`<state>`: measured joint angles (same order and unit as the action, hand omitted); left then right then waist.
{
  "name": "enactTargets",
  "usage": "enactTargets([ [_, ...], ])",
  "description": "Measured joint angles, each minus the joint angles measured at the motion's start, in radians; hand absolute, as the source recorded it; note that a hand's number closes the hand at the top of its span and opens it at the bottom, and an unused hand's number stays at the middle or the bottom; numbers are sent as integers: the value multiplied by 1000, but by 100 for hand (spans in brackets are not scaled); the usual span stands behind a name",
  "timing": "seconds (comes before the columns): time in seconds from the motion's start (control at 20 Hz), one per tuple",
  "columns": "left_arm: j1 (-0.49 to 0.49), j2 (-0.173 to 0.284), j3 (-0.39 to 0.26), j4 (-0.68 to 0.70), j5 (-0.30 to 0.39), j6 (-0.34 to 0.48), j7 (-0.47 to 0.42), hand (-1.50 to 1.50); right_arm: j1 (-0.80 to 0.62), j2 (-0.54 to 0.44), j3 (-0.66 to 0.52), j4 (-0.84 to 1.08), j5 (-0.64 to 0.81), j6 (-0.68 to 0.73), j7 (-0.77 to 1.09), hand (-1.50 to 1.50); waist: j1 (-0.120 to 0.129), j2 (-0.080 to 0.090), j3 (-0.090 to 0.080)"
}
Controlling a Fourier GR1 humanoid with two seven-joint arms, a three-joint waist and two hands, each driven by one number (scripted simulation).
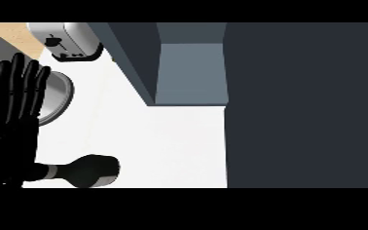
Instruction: Pick up the wine, place it into the cabinet and close the cabinet
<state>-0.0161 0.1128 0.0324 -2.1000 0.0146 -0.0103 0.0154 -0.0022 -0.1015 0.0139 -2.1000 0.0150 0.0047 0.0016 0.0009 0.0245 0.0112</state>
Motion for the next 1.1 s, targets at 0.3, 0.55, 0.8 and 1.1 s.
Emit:
enactTargets([
  [0.3, 202, -67, -117, -154, -48, 20, -18, -150, 91, 2, -6, -62, -53, 42, -14, -150, 3, -23, -8],
  [0.55, 335, -99, -257, -210, 110, 80, 18, -150, 153, -30, 47, -113, -151, 132, 74, -150, 6, -29, -11],
  [0.8, 446, -108, -460, -326, 50, 179, 57, -150, 188, -46, 84, -226, -191, 149, 187, -150, 4, -30, -11],
  [1.1, 504, -103, -610, -377, -18, 246, 86, -150, 157, -60, 64, -297, -235, 141, 297, -150, 4, -28, -11],
])
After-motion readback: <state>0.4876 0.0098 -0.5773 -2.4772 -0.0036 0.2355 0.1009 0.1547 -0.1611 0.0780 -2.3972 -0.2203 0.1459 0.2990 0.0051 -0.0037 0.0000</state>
